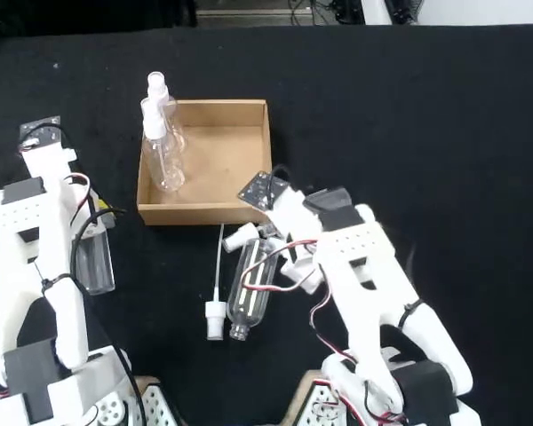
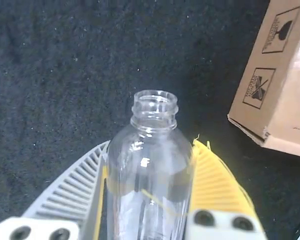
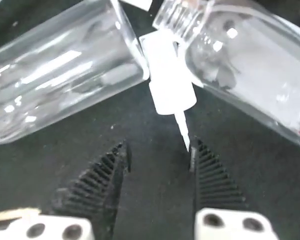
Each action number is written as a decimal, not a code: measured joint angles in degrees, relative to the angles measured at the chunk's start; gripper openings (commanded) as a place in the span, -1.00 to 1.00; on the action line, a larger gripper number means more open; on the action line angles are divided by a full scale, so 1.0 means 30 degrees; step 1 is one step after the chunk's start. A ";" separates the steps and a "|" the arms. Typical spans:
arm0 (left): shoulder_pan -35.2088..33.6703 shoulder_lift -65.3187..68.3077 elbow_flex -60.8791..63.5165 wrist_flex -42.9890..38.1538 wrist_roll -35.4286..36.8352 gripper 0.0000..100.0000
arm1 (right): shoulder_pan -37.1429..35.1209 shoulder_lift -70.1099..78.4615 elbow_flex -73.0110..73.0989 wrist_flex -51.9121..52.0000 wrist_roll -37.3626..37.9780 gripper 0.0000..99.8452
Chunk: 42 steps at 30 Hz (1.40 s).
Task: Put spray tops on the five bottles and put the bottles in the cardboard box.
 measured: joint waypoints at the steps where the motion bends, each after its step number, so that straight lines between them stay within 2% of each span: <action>1: 0.0059 0.0000 0.0000 0.0000 0.0000 -0.93 | 0.0000 0.0000 0.0293 -0.0469 0.0000 -0.66; 14: 0.0059 0.0000 0.0000 0.0000 0.0000 -0.94 | 0.0000 0.0000 0.3575 -0.5832 0.0000 -0.66; 19: -0.0176 -0.0029 0.0000 0.0000 0.0000 -0.94 | 0.0059 0.0000 0.3985 -0.6183 0.0000 -0.99; 22: -0.0440 -0.0586 0.0000 0.0000 0.0000 -0.94 | 0.1260 0.0000 0.3985 -0.6066 0.0000 -0.95; 27: -0.0410 -0.0762 0.0000 0.0000 0.0000 -0.94 | 0.5011 0.0000 0.2960 -0.4337 0.0147 -0.98; 31: -0.0410 -0.0821 0.0000 0.0000 0.0000 -0.94 | 0.7502 0.0000 0.1260 -0.1758 0.1905 -0.98; 39: -0.0410 -0.0850 -0.0586 0.0000 0.0000 -0.94 | 0.8117 0.0000 -0.1788 0.2462 0.2872 -0.96; 42: -0.0410 -0.0850 -0.0586 0.0000 0.0000 -0.94 | 0.8088 0.0000 -0.2725 0.4337 0.3604 -0.80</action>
